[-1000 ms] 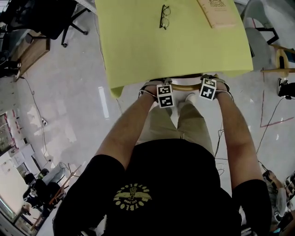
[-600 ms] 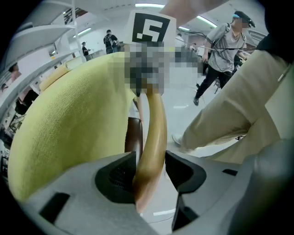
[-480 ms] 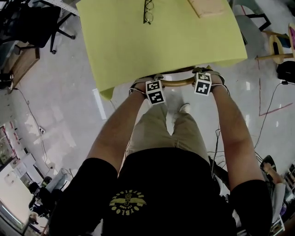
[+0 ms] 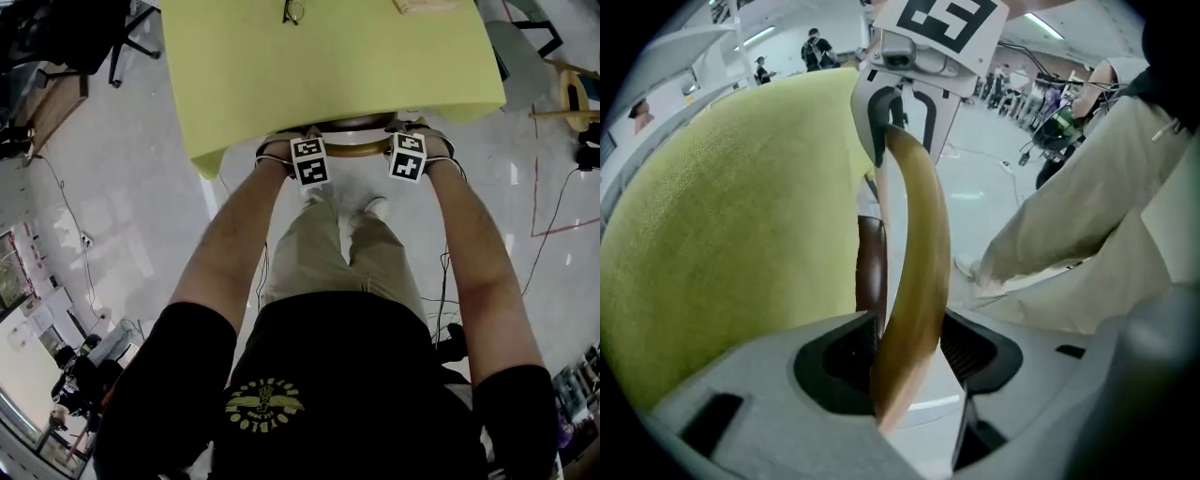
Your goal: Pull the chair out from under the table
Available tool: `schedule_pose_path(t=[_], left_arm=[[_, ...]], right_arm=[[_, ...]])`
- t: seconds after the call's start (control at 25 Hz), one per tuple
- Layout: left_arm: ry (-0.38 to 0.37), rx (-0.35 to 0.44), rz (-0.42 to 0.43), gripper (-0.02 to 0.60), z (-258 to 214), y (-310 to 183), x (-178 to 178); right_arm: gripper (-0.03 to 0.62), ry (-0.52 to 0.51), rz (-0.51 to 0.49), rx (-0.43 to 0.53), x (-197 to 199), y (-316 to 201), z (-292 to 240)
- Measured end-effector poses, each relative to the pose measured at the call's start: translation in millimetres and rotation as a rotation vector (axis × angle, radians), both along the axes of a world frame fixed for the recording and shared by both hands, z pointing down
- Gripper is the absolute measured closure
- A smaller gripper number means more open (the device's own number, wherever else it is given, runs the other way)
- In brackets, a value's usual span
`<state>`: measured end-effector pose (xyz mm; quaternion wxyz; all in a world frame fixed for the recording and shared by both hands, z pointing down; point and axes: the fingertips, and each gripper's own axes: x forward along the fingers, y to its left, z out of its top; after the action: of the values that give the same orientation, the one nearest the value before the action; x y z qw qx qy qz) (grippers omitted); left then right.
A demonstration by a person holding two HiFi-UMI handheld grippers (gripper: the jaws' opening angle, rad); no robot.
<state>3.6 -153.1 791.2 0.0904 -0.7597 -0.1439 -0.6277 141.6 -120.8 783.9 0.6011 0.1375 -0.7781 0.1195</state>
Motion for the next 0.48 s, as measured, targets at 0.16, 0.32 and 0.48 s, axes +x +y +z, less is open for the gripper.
schedule_pose_path(t=[0.16, 0.32, 0.48], left_arm=[[-0.014, 0.009, 0.014, 0.385, 0.5, 5.2, -1.0], [-0.036, 0.027, 0.011, 0.385, 1.6, 12.7, -2.4], [-0.050, 0.019, -0.007, 0.385, 3.1, 28.5, -4.8]], right_arm=[[0.362, 0.008, -0.016, -0.033, 0.1, 6.4, 0.9], [0.375, 0.016, -0.022, -0.068, -0.6, 15.4, 1.2], [0.373, 0.034, -0.018, -0.086, -1.7, 27.9, 3.1]])
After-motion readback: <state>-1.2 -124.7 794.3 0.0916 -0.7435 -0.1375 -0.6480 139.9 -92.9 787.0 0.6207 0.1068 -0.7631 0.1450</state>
